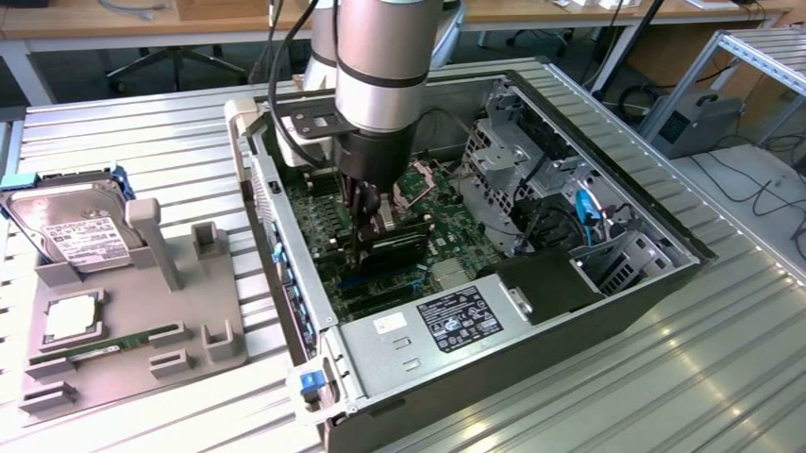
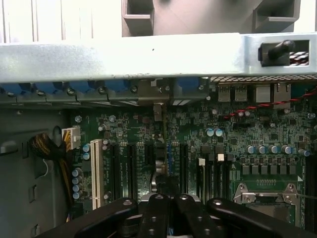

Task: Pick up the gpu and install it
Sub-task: 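Press down on the gpu until it lock into place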

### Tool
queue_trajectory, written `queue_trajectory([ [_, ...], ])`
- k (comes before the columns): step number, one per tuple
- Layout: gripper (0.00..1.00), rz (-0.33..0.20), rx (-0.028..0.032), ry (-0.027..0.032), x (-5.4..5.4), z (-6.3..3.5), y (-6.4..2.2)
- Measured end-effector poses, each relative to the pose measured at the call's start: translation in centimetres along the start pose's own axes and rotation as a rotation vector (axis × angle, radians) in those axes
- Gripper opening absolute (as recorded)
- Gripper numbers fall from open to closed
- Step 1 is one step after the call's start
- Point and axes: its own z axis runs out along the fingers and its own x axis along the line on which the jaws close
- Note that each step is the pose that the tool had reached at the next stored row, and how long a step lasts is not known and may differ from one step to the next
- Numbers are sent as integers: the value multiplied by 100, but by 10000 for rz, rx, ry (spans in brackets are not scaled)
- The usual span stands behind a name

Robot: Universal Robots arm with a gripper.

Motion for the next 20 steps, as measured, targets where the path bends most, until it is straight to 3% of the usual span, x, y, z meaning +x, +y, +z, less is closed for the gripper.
queue_trajectory([
  [4, 11, 1, 14, -23, -2, -14, -1],
  [8, 11, 1, 5, -6, -1, -121, 2],
  [20, 11, 0, 5, -5, -2, -132, -1],
])
